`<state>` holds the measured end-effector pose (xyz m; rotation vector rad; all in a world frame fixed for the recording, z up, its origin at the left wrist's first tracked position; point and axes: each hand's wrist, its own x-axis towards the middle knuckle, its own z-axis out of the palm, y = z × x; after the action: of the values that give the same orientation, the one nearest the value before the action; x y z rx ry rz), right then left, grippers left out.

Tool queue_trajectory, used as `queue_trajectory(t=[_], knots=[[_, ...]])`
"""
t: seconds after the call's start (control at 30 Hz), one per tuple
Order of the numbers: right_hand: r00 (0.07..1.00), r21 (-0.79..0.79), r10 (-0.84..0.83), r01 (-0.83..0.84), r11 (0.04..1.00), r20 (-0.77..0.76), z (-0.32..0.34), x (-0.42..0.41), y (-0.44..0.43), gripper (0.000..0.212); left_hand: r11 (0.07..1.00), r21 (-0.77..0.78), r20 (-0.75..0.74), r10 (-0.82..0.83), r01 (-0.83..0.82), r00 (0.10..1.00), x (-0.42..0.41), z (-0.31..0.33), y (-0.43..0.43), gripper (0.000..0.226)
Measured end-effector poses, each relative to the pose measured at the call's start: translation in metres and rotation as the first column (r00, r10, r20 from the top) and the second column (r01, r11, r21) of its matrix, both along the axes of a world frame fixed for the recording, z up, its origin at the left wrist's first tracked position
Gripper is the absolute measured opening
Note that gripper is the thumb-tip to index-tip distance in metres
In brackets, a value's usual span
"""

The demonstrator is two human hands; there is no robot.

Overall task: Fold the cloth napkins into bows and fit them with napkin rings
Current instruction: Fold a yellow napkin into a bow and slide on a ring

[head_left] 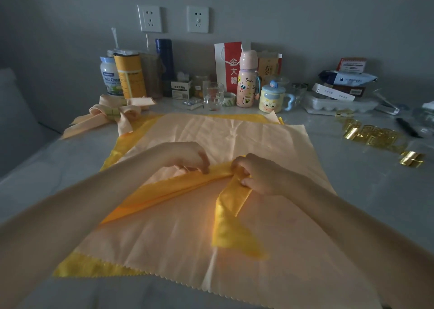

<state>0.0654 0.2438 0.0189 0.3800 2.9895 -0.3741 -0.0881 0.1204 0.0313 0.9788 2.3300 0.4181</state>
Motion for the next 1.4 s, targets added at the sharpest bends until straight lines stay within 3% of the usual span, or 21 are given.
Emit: queue_trajectory(t=[0.07, 0.17, 0.33, 0.53, 0.7, 0.9, 1.03, 1.07, 1.13, 1.2, 1.27, 1.37, 1.4], knots=[[0.995, 0.041, 0.014, -0.018, 0.999, 0.102, 0.007, -0.008, -0.001, 0.04, 0.995, -0.097, -0.005, 0.001, -0.001, 1.0, 0.001, 0.002, -0.01, 0.021], [0.985, 0.044, -0.011, 0.004, 0.999, 0.172, 0.008, -0.017, -0.002, 0.033, 0.974, -0.227, -0.105, 0.004, -0.027, 0.994, 0.004, -0.003, -0.007, 0.028], [0.991, -0.033, -0.055, 0.06, 0.998, 0.123, 0.004, -0.014, -0.001, 0.027, 0.933, -0.348, -0.17, 0.03, -0.088, 0.985, 0.017, 0.006, 0.001, 0.04], [0.991, -0.084, 0.008, 0.004, 0.996, 0.135, 0.014, -0.005, -0.014, 0.019, 0.903, -0.419, -0.105, 0.053, -0.092, 0.993, 0.02, 0.008, 0.008, 0.01], [0.998, -0.031, 0.047, -0.045, 0.998, 0.048, -0.001, -0.006, -0.031, 0.016, 0.935, -0.332, 0.097, 0.166, -0.126, 0.981, 0.024, 0.013, 0.012, 0.02], [0.997, -0.369, -0.083, 0.074, 0.926, -0.009, -0.001, 0.004, -0.024, 0.021, 0.882, -0.092, 0.326, 0.464, -0.461, 0.823, 0.039, 0.009, 0.01, 0.024], [0.972, -0.618, -0.208, 0.23, 0.752, 0.109, 0.013, 0.012, -0.028, 0.027, 0.83, 0.109, 0.387, 0.472, -0.548, 0.792, 0.05, -0.001, 0.006, 0.015], [0.976, -0.619, -0.18, 0.218, 0.755, 0.123, 0.014, 0.015, -0.028, 0.03, 0.796, 0.16, 0.412, 0.483, -0.583, 0.773, 0.055, -0.004, 0.005, 0.016], [0.99, -0.485, -0.078, 0.126, 0.865, 0.118, 0.011, 0.02, -0.03, 0.03, 0.717, 0.227, 0.493, 0.499, -0.659, 0.713, 0.063, -0.013, 0.004, 0.037], [0.995, -0.383, -0.069, 0.092, 0.919, 0.076, 0.006, 0.022, -0.033, 0.02, 0.675, 0.27, 0.491, 0.517, -0.687, 0.701, 0.071, -0.015, -0.002, 0.025], [0.992, -0.405, -0.126, 0.124, 0.906, 0.021, 0.003, 0.022, -0.034, 0.018, 0.702, 0.287, 0.44, 0.507, -0.651, 0.741, 0.077, -0.013, -0.015, 0.011], [0.976, -0.422, -0.209, 0.164, 0.891, -0.061, 0.0, 0.024, -0.032, 0.007, 0.855, 0.198, 0.369, 0.388, -0.479, 0.844, 0.088, -0.009, -0.034, 0.019], [0.969, -0.432, -0.234, 0.177, 0.884, -0.084, -0.001, 0.024, -0.031, 0.016, 0.905, 0.142, 0.338, 0.337, -0.401, 0.879, 0.094, -0.006, -0.039, 0.021]])
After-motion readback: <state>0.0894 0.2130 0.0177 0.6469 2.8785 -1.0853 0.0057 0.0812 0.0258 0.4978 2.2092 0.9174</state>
